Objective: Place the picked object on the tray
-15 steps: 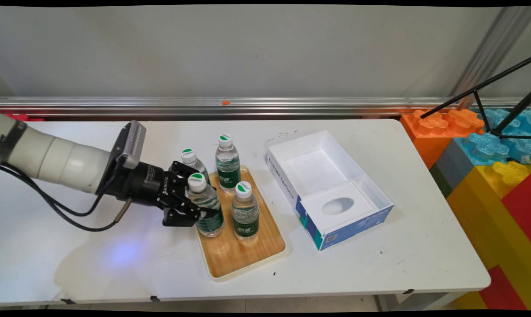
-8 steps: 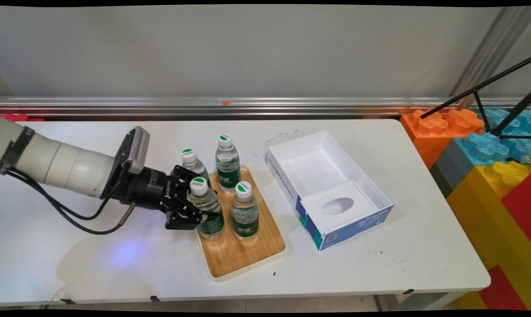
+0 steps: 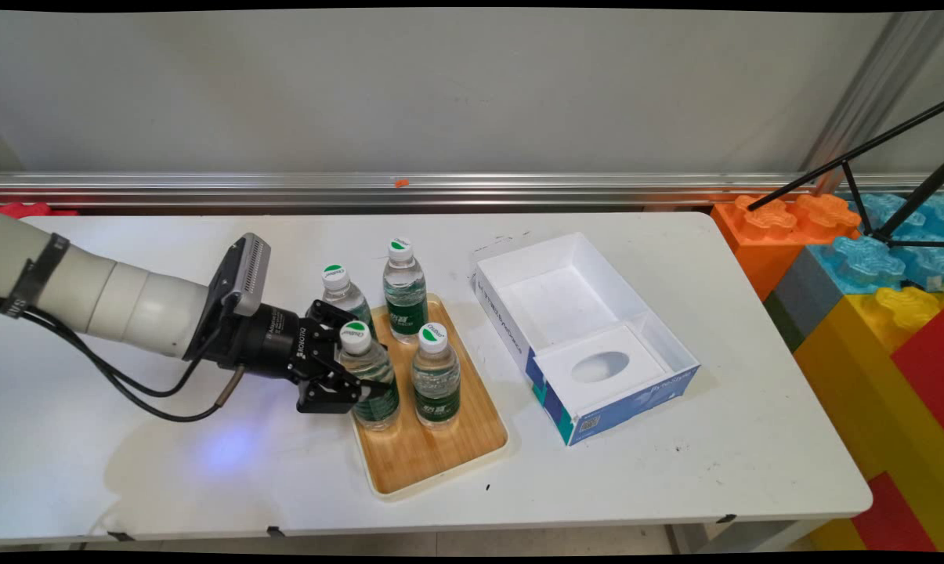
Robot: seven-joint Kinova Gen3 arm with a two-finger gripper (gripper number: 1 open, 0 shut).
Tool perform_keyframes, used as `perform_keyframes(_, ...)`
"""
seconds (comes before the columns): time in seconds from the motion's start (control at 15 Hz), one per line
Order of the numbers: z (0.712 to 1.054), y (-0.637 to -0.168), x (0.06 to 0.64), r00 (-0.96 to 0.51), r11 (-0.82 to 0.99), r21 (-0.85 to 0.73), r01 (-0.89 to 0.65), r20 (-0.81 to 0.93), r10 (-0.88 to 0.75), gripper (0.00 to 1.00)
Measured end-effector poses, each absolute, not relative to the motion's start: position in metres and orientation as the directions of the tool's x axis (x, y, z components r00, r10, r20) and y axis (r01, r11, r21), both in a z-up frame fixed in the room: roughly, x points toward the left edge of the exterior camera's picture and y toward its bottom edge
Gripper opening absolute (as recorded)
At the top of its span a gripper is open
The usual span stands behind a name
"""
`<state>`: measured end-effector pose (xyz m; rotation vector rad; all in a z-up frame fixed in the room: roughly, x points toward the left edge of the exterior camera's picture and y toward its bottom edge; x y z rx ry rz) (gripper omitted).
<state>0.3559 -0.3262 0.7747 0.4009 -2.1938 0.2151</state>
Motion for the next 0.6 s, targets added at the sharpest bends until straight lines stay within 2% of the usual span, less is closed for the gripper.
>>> perform_keyframes(0.33,0.7702,-0.3257,0.3558,-0.571,0.934,-0.012,-0.357,0.794,-0.208,0.0)
perform_keyframes(0.4,0.7695,-0.3254,0.356,-0.571,0.934,-0.012,-0.356,0.794,-0.208,1.0)
perform_keyframes(0.6,0.7677,-0.3241,0.3565,-0.573,0.935,-0.009,-0.354,0.792,-0.209,1.0)
